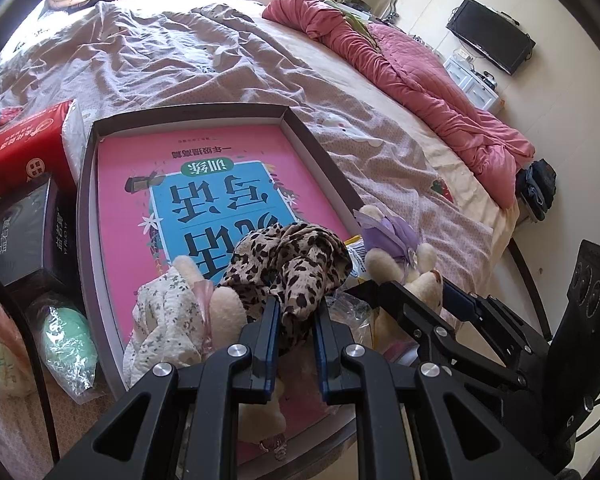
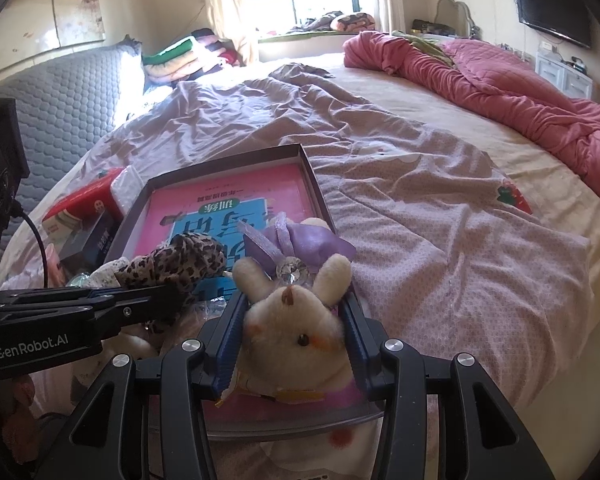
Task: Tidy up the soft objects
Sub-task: 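Lower the leopard-print cloth with the left tool while the right tool lowers the bunny onto the tray, then open the left tool on the tray while the right tool releases the bunny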
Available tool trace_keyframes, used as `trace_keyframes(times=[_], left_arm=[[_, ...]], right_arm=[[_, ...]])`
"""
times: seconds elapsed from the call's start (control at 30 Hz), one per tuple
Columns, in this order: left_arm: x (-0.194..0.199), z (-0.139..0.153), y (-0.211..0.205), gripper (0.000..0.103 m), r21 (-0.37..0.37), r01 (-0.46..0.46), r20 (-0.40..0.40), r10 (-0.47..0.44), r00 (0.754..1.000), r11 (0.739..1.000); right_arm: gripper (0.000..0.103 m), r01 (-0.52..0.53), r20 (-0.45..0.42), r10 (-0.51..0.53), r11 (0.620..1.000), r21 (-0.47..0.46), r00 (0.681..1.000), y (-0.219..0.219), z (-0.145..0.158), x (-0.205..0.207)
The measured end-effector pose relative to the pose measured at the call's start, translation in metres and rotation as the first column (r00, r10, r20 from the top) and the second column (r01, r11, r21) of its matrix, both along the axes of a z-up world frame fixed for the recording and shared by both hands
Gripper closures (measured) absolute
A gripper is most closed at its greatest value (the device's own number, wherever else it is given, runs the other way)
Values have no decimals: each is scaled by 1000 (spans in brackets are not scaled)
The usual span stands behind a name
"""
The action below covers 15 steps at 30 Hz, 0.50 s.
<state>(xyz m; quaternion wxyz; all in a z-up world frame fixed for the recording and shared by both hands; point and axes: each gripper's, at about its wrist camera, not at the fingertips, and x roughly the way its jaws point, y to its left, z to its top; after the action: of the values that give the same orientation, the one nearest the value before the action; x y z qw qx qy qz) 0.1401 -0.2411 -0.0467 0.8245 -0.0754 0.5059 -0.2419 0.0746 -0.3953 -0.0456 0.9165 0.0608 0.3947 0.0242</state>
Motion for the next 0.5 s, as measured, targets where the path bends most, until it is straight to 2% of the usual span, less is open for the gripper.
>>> trace_keyframes(times=[0.5], left_arm=[[-3, 0, 0, 87, 15, 10, 4, -10, 1000, 1000]], right_arm=[[51, -1, 7, 0, 999, 35, 1000, -3, -1, -4]])
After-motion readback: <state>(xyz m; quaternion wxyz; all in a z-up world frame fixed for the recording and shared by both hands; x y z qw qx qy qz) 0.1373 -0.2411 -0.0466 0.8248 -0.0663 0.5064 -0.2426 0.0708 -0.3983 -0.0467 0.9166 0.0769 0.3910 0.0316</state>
